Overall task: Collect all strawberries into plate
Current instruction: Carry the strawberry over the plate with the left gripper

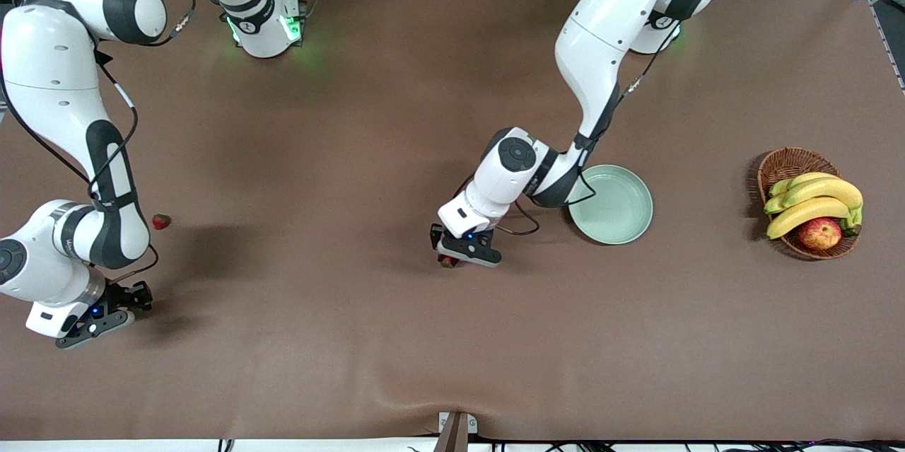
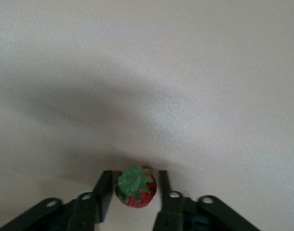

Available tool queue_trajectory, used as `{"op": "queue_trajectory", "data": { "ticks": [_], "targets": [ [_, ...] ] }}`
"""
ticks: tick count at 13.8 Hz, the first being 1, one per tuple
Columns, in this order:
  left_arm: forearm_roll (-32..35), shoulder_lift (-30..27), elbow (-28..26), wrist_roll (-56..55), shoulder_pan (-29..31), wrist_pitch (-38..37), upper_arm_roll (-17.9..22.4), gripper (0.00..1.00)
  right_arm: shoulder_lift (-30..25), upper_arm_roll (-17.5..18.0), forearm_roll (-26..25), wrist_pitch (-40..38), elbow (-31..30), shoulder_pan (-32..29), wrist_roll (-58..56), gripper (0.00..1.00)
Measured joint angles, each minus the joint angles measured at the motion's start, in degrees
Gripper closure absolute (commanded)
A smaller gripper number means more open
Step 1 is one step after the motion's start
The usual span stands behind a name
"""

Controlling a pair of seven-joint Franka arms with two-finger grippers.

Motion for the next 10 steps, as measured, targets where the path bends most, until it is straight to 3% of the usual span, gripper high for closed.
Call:
{"op": "queue_trajectory", "data": {
  "ticks": [5, 10],
  "targets": [
    [5.0, -9.55, -0.9, 0.02, 3.82, -18.93, 1.26, 1.0, -0.13, 0.29, 0.08, -0.55, 0.17, 0.01, -0.09, 0.84],
    [7.1, -21.19, -12.71, 0.28, 8.55, -29.69, 1.93, 1.0, -3.4, 3.86, 0.25, -8.93, 0.66, 0.31, 0.29, 0.84]
  ]
}}
